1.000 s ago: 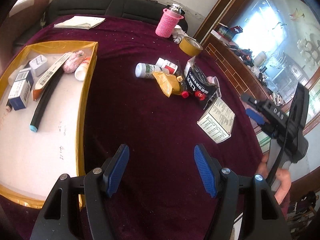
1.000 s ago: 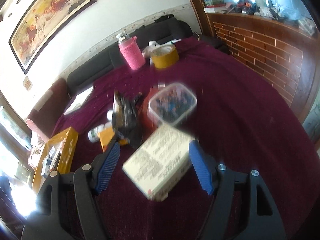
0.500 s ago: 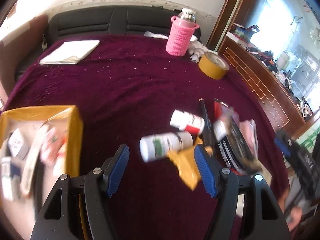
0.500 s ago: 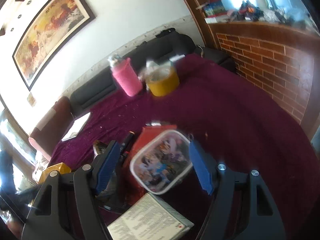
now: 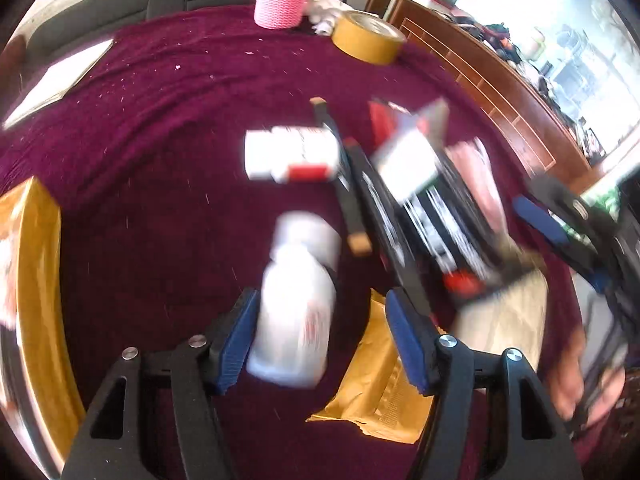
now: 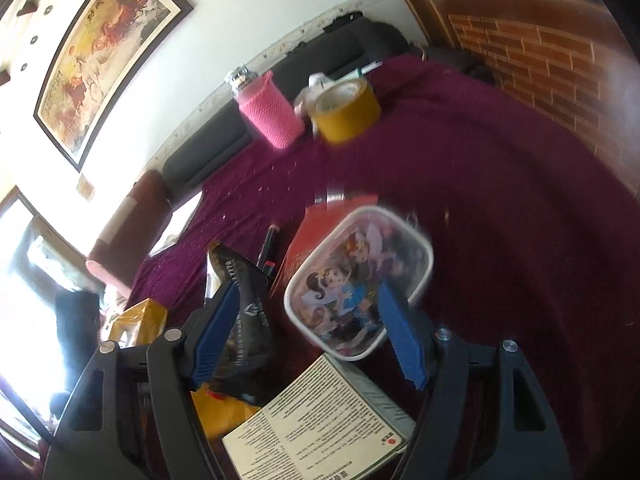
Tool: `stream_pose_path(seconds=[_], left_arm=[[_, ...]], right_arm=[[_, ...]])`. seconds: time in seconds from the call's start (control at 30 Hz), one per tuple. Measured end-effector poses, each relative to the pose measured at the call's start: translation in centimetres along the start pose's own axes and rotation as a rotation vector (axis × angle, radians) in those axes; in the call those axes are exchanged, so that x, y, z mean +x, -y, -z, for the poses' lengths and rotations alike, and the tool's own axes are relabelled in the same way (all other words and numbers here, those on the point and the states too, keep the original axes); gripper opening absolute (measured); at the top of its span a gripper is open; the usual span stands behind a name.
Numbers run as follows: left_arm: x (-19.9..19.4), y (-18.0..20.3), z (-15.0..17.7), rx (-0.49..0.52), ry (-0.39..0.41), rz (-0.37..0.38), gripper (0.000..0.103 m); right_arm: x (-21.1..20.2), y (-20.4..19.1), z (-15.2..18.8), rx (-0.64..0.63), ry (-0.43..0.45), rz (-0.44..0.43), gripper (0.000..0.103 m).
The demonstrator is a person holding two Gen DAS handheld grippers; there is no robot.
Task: Organize objects
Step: 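Grasp the large white green-label bottle with the left gripper, then hold the white bottle with the left gripper while the right grasps the red-label pill bottle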
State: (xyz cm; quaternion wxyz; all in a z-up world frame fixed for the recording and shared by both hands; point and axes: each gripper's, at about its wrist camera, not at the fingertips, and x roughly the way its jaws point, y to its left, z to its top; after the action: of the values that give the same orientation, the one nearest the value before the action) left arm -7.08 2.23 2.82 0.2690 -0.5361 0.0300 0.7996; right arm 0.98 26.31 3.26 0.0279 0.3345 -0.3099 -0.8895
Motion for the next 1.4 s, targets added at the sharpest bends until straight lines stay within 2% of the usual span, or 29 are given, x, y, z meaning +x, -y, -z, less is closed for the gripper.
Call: stream_pose_path(seconds=[0.1, 0.17, 0.33, 0.4, 0.47, 0.6, 0.67, 0.73, 0.8, 0.83, 0.87, 0.93, 1.07, 1.2, 1.23, 1.3, 1.37, 1.4], left_arm=[[-1.2, 0.1, 1.5, -0.033, 0.040, -0.001, 0.058], [-1.4, -0.1, 1.5, -0.036, 0.046, -0.074, 0.058], [0.1, -1.2, 0.8, -0.110, 0.062, -0.138, 0.058], [0.6, -0.8, -0.2, -0.134, 0.100, -0.176, 0.058], [0.9, -0.9, -0.5, -0.169, 0.112, -0.178, 0.058], [0.2, -1.8, -0.1, -0.246, 0.136, -0.095, 0.060], [0.3, -2.2, -0.6, -0.271, 0.131, -0.113, 0.060], [0.7, -1.8, -1.3, -0.256, 0.131, -0.180, 0.060], [1.5, -0.3, -1.4, -0.154, 0.116, -0.295, 0.059], [1.6, 0.3, -1.1, -0.115, 0.122, -0.326, 0.051], [1.4, 0.4, -0.8, -0.107, 0.129, -0.297, 0.030], [0.3, 0.1, 0.0, -0.130, 0.119, -0.245, 0.028], [-4.9, -1.1, 2.9, -0.183, 0.206, -0.162, 0.029], [-10.4, -2.5, 6.9, -0.239, 0.302, -0.055, 0.029], [-11.5, -2.8, 7.9, -0.246, 0.320, -0.033, 0.029], [-13.3, -3.7, 9.4, -0.246, 0.347, -0.012, 0.029], [-14.6, -4.6, 10.9, -0.246, 0.374, -0.008, 0.029], [-15.1, -5.0, 11.6, -0.247, 0.390, -0.009, 0.029]], right_arm=[[0.9, 0.7, 0.2, 0.037, -0.048, -0.022, 0.071], [1.0, 0.9, 0.5, 0.051, -0.057, -0.022, 0.072], [0.6, 0.3, 0.9, 0.028, -0.036, -0.025, 0.074], [0.3, -0.2, 0.9, 0.001, -0.013, 0.002, 0.074], [0.0, -0.4, 0.8, -0.019, 0.014, 0.036, 0.074], [-0.6, -0.6, 0.7, -0.046, 0.071, 0.097, 0.074], [-0.5, -0.9, 0.7, -0.066, 0.083, 0.134, 0.074], [-0.6, -1.2, 0.7, -0.094, 0.100, 0.172, 0.074], [-0.7, -1.6, 0.8, -0.127, 0.126, 0.220, 0.074], [-0.6, -1.7, 0.8, -0.142, 0.136, 0.244, 0.074], [-0.5, -1.8, 0.8, -0.157, 0.143, 0.271, 0.074], [-0.2, -2.0, 0.9, -0.180, 0.150, 0.317, 0.074], [-0.3, -2.8, 1.5, -0.258, 0.213, 0.428, 0.073], [-0.8, -4.5, 2.1, -0.330, 0.270, 0.478, 0.074], [-1.1, -5.1, 2.1, -0.341, 0.262, 0.466, 0.074], [-1.9, -6.7, 2.1, -0.366, 0.205, 0.371, 0.074], [-2.1, -8.4, 2.1, -0.387, 0.085, 0.247, 0.074], [-1.8, -9.3, 2.3, -0.390, -0.014, 0.164, 0.074]])
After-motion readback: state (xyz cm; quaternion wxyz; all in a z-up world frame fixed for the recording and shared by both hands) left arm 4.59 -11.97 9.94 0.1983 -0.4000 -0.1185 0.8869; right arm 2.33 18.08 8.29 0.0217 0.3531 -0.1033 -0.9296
